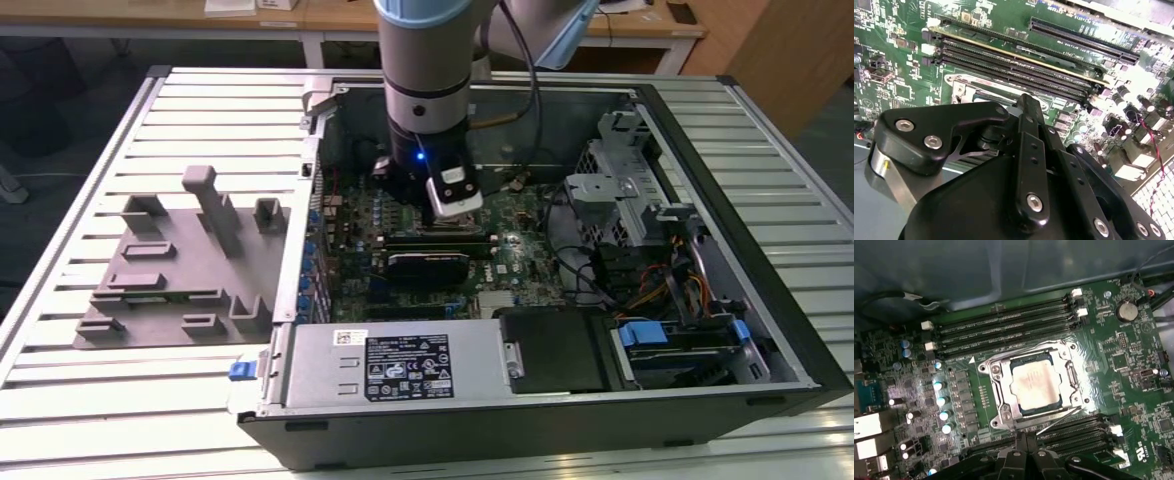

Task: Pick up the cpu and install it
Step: 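Install the second cpu locking lever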

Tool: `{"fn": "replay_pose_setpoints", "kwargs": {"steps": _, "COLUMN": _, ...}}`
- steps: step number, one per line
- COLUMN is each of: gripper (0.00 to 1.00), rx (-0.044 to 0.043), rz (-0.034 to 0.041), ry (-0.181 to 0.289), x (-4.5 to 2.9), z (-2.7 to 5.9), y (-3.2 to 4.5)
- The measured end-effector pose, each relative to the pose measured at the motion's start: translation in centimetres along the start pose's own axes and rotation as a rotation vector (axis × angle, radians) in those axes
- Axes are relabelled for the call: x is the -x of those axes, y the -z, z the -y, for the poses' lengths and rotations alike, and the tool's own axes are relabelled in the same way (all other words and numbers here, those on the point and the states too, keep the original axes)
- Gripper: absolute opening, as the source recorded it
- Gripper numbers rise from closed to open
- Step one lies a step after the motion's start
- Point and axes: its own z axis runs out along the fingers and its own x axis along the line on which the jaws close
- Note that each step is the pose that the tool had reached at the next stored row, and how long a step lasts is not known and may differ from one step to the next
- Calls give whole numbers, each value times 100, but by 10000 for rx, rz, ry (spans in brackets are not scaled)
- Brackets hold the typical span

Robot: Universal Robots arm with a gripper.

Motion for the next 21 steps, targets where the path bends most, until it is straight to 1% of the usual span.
{"fn": "replay_pose_setpoints", "kwargs": {"steps": 3, "gripper": 11, "rx": 50, "rz": -14, "ry": 11, "x": 0, "z": 28, "y": 0}}
{"fn": "replay_pose_setpoints", "kwargs": {"steps": 6, "gripper": 11, "rx": 97, "rz": -39, "ry": 148, "x": 0, "z": 39, "y": -5}}
{"fn": "replay_pose_setpoints", "kwargs": {"steps": 8, "gripper": 11, "rx": 105, "rz": -61, "ry": 335, "x": 0, "z": 41, "y": -11}}
{"fn": "replay_pose_setpoints", "kwargs": {"steps": 12, "gripper": 11, "rx": 123, "rz": -123, "ry": 869, "x": -6, "z": 46, "y": -28}}
{"fn": "replay_pose_setpoints", "kwargs": {"steps": 14, "gripper": 11, "rx": 149, "rz": -142, "ry": 998, "x": -17, "z": 58, "y": -41}}
{"fn": "replay_pose_setpoints", "kwargs": {"steps": 17, "gripper": 11, "rx": 261, "rz": -174, "ry": 1088, "x": -37, "z": 84, "y": -61}}
{"fn": "replay_pose_setpoints", "kwargs": {"steps": 21, "gripper": 11, "rx": 445, "rz": -219, "ry": 1134, "x": -52, "z": 127, "y": -85}}
